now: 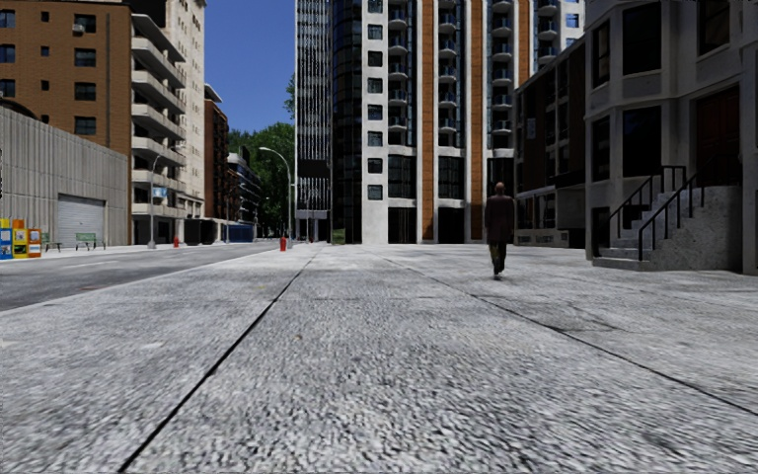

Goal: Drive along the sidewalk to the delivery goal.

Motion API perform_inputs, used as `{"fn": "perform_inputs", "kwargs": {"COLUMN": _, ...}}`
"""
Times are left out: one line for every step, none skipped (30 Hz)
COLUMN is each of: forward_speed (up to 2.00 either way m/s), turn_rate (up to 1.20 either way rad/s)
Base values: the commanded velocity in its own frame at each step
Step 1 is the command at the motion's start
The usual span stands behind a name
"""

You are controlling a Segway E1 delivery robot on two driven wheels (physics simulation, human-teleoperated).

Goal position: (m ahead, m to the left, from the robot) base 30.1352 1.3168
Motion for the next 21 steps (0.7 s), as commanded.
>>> {"fn": "perform_inputs", "kwargs": {"forward_speed": 2.00, "turn_rate": 0.00}}
{"fn": "perform_inputs", "kwargs": {"forward_speed": 2.00, "turn_rate": 0.00}}
{"fn": "perform_inputs", "kwargs": {"forward_speed": 2.00, "turn_rate": 0.00}}
{"fn": "perform_inputs", "kwargs": {"forward_speed": 2.00, "turn_rate": 0.00}}
{"fn": "perform_inputs", "kwargs": {"forward_speed": 2.00, "turn_rate": 0.00}}
{"fn": "perform_inputs", "kwargs": {"forward_speed": 2.00, "turn_rate": 0.00}}
{"fn": "perform_inputs", "kwargs": {"forward_speed": 2.00, "turn_rate": 0.00}}
{"fn": "perform_inputs", "kwargs": {"forward_speed": 2.00, "turn_rate": 0.00}}
{"fn": "perform_inputs", "kwargs": {"forward_speed": 2.00, "turn_rate": 0.00}}
{"fn": "perform_inputs", "kwargs": {"forward_speed": 2.00, "turn_rate": 0.00}}
{"fn": "perform_inputs", "kwargs": {"forward_speed": 2.00, "turn_rate": 0.00}}
{"fn": "perform_inputs", "kwargs": {"forward_speed": 2.00, "turn_rate": 0.00}}
{"fn": "perform_inputs", "kwargs": {"forward_speed": 2.00, "turn_rate": 0.00}}
{"fn": "perform_inputs", "kwargs": {"forward_speed": 2.00, "turn_rate": 0.00}}
{"fn": "perform_inputs", "kwargs": {"forward_speed": 2.00, "turn_rate": 0.00}}
{"fn": "perform_inputs", "kwargs": {"forward_speed": 2.00, "turn_rate": 0.00}}
{"fn": "perform_inputs", "kwargs": {"forward_speed": 2.00, "turn_rate": 0.00}}
{"fn": "perform_inputs", "kwargs": {"forward_speed": 2.00, "turn_rate": 0.00}}
{"fn": "perform_inputs", "kwargs": {"forward_speed": 2.00, "turn_rate": 0.00}}
{"fn": "perform_inputs", "kwargs": {"forward_speed": 2.00, "turn_rate": 0.00}}
{"fn": "perform_inputs", "kwargs": {"forward_speed": 2.00, "turn_rate": 0.00}}
